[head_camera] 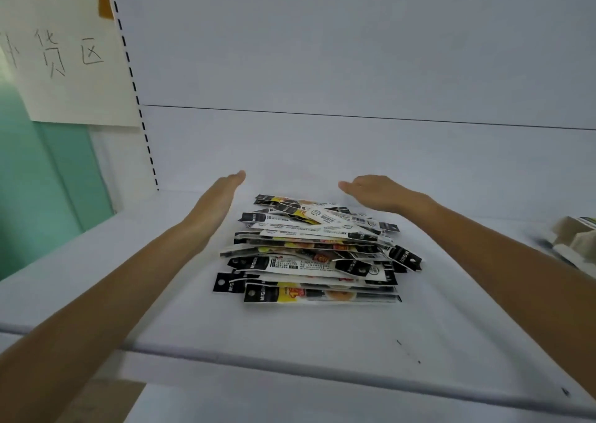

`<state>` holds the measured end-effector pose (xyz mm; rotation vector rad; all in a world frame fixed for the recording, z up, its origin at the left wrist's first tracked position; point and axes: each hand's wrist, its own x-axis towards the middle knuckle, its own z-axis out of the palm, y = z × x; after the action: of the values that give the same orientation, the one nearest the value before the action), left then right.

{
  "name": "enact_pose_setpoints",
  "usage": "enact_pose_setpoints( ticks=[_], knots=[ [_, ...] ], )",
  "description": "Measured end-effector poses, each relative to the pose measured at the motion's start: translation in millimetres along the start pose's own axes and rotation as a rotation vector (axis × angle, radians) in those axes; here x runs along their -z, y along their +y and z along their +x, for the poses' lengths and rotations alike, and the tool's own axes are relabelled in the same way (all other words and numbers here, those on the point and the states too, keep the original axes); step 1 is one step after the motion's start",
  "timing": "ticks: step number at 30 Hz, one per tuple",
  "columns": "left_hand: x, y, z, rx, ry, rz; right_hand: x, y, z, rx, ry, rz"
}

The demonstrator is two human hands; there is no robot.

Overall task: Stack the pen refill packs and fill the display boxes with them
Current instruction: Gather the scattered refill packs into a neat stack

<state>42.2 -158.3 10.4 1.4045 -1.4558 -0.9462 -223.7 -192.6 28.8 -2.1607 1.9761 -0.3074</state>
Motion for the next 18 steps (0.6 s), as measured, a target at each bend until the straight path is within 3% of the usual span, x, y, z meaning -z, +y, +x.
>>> enact_pose_setpoints(
  ticks=[3, 6, 10, 14, 18],
  knots=[
    [-10.1, -7.1, -19.9, 0.063, -0.049, -0.085, -6.0, 16.7, -13.8, -0.237, -0.109, -0.205],
    [-15.4, -7.7, -34.5, 0.067, -0.024, -0.097, -17.0, 27.5, -28.8, -0.299, -0.085, -0.206],
    [0.1, -13.7, -47.4, 0.057, -0.022, -0.044, -13.9, 38.5, -64.6, -0.178, 0.08, 0.037],
    [-3.0, -15.1, -61.2, -0.057, -0.083, 0.142, 0.7, 35.3, -99.2, -0.021, -0.135, 0.263],
    [-19.3, -13.0, -69.8, -0.253, -0.143, 0.394, 5.4, 25.0, -105.5, 0.087, -0.219, 0.217]
  ],
)
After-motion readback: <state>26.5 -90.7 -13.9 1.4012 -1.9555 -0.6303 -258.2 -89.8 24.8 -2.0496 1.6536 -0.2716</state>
